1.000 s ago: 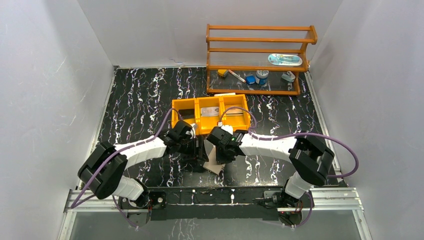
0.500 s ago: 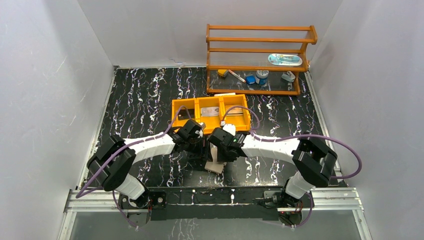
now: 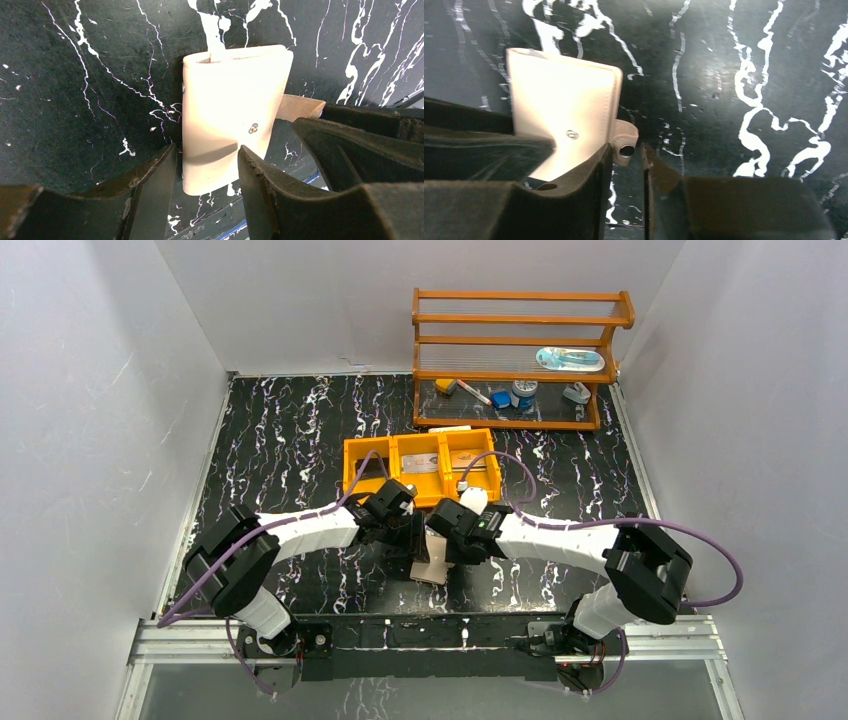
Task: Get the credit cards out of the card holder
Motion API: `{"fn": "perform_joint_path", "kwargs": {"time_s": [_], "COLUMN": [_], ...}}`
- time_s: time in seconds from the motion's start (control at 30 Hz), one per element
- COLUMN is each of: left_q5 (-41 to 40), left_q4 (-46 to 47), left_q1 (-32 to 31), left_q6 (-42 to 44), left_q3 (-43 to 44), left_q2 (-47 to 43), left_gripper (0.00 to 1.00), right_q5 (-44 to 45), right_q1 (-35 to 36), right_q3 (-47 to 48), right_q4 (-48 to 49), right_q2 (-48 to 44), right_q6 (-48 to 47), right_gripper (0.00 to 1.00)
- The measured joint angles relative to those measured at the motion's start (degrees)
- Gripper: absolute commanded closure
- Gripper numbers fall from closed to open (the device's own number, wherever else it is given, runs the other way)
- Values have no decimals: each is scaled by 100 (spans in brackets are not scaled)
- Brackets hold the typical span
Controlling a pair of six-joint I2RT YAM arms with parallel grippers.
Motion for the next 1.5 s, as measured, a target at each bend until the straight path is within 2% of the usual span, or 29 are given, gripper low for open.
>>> {"fn": "perform_joint_path", "kwargs": {"time_s": [0.13, 0.37, 0.7, 0.77, 1.03, 1.17, 1.3, 1.5], "left_q5": [-46, -79, -87, -94, -166, -299, -761, -1792], "left_q4": [-15, -42, -76, -85, -131, -216, -592, -1331], "left_q1": [-22, -50, -59, -66, -92, -105, -120, -118], "left_q6": [-20, 2, 26, 28, 24, 13, -11, -247], "left_q3": [9, 31, 57, 63, 74, 72, 39, 13], "left_q2": [0, -2, 4, 4, -13, -74, -345, -1493], "left_gripper": [52, 52, 52, 52, 52, 48, 41, 28], "right_q5": [111, 83, -337, -450, -734, -817, -844, -1038], "right_q1": [-2, -149, -533, -592, -651, -654, -656, -658], "right_q3": [-151, -291, -629, -721, -798, -881, -879, -791], "right_q4": [-146, -11, 507, 566, 721, 800, 798, 968], "right_q2": [-9, -72, -162, -212, -448, -575, -772, -1303], "right_q6": [149, 155, 87, 81, 46, 46, 0, -433], "right_gripper": [60, 60, 78, 84, 93, 97, 99, 100]}}
